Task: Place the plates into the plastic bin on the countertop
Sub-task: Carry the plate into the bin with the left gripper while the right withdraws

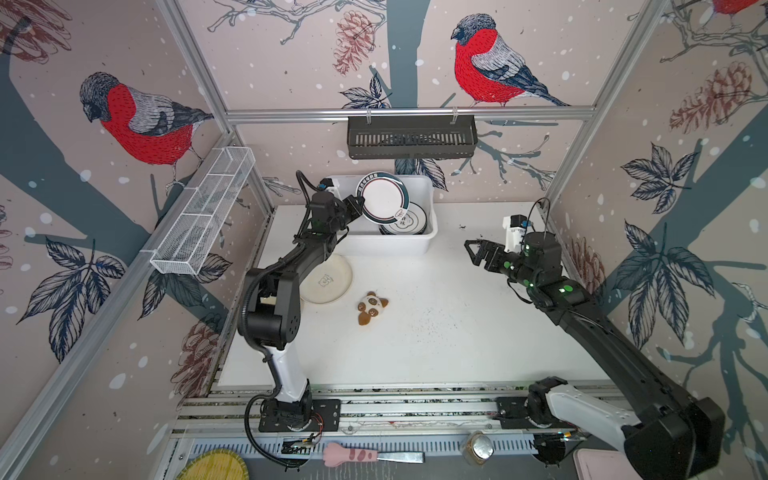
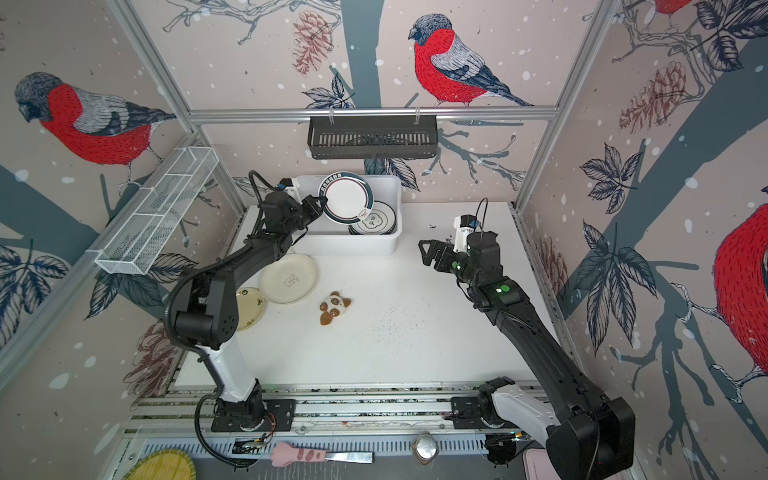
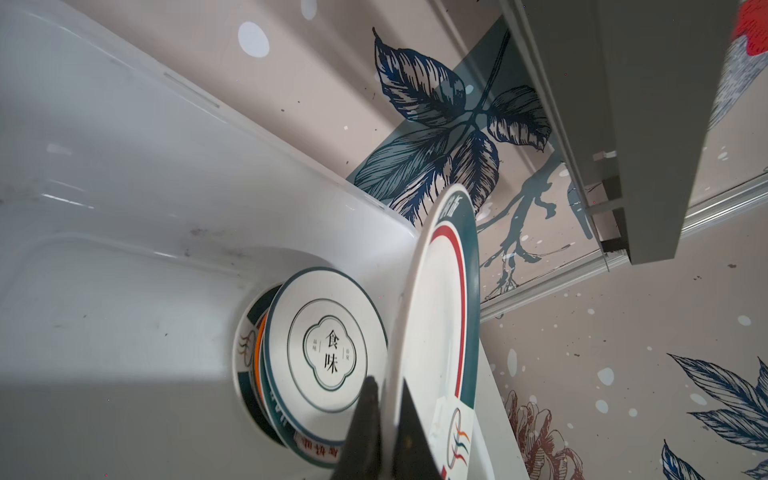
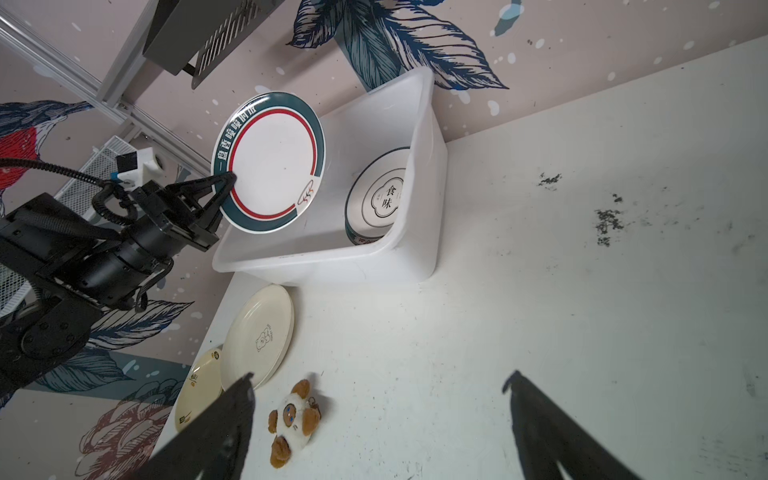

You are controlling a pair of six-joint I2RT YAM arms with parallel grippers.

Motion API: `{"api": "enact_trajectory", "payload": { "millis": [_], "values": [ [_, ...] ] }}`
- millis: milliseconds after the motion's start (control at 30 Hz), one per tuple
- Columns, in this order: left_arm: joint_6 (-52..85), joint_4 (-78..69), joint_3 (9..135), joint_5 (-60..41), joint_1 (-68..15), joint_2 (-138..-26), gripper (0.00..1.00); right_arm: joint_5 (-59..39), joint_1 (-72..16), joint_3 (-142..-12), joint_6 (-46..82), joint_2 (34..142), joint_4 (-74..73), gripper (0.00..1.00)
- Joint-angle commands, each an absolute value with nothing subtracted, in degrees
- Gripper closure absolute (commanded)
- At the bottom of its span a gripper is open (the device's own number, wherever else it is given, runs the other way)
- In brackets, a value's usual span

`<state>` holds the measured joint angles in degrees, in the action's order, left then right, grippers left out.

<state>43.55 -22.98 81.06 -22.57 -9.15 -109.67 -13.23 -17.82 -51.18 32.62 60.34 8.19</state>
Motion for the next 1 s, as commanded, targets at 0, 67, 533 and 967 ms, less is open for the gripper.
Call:
{"api": "enact_trajectory", "payload": {
  "millis": [0,67,533,967],
  "values": [
    [42.8,-20.59,88.38,-25.08,-9.22,-115.04,1.0,-12.55,-16.85,-50.49,32.23,59.61,8.35,0.05],
    [41.79,-17.52,92.53,-25.44,-9.47,-118.24,1.0,-12.68,-16.25,-50.23,32.27,59.5,8.35,0.05],
    [34.25,-1.12,112.06,-21.62,-12.85,-134.04,1.0,-14.98,-13.96,-50.71,32.72,63.28,8.35,0.05],
    [31.26,8.0,123.14,-19.31,-14.33,-142.14,0.92,-15.66,-13.18,-50.28,33.05,64.29,8.71,0.05]
  ]
}}
